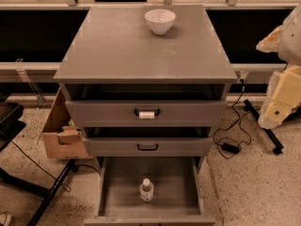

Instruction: Pick blue plastic bottle from bottom drawer and place on counter

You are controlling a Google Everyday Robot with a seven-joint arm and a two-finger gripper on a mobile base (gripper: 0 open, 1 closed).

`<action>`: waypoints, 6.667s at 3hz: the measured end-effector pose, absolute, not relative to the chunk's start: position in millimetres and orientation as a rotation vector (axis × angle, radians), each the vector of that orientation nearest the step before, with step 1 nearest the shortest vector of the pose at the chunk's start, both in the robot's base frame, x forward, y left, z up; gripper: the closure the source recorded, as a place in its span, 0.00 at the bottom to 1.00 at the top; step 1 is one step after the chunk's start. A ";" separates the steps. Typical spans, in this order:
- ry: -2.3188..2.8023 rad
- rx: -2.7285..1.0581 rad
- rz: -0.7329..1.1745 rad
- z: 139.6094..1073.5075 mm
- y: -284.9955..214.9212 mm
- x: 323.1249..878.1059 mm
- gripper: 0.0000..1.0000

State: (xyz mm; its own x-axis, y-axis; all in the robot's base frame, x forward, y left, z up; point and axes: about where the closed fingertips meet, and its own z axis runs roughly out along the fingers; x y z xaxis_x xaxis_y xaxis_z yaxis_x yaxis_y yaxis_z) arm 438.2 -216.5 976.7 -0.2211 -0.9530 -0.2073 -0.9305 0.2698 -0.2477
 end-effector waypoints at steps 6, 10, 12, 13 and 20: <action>1.991 -1.284 0.440 690.0 -205.3 446.2 0.00; 1.748 -1.071 0.579 578.6 -137.9 541.9 0.00; 1.744 -0.983 0.671 516.4 -116.8 552.0 0.00; 1.715 -1.019 0.690 501.1 -97.0 536.0 0.00; 1.492 -1.191 0.890 269.9 -11.6 557.5 0.00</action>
Offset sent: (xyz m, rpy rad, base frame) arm 0.0072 -0.0058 -0.1158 0.3162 0.0503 -0.1275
